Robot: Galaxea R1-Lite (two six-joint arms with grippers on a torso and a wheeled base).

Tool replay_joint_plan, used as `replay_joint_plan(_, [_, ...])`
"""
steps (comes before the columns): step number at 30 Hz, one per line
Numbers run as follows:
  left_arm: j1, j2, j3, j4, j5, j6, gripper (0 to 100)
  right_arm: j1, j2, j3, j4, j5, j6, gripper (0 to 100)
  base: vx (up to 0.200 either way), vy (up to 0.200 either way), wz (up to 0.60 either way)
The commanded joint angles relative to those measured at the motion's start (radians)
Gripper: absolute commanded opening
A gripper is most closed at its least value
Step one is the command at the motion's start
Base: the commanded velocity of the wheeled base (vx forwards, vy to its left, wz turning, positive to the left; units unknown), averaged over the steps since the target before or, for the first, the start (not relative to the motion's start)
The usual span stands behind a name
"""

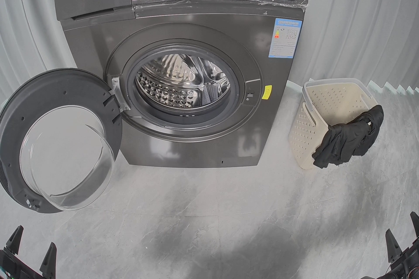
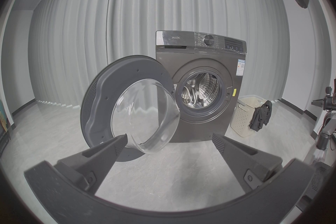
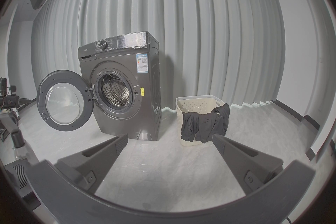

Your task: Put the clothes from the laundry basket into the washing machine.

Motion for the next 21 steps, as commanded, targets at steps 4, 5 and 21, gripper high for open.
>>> replay_joint_plan(4, [0.000, -0.015, 0.016, 0.000, 0.000, 0.000, 100, 0.000, -0.012, 0.015, 0.000, 0.000, -0.001, 100, 0.000, -0.200, 0.00])
replay_joint_plan(5, [0.000, -0.015, 0.016, 0.000, 0.000, 0.000, 100, 0.000, -0.012, 0.015, 0.000, 0.000, -0.001, 100, 0.000, -0.200, 0.00])
replay_joint_plan(21, [0.000, -0.015, 0.016, 0.000, 0.000, 0.000, 100, 0.000, -0.012, 0.015, 0.000, 0.000, -0.001, 100, 0.000, -0.125, 0.00])
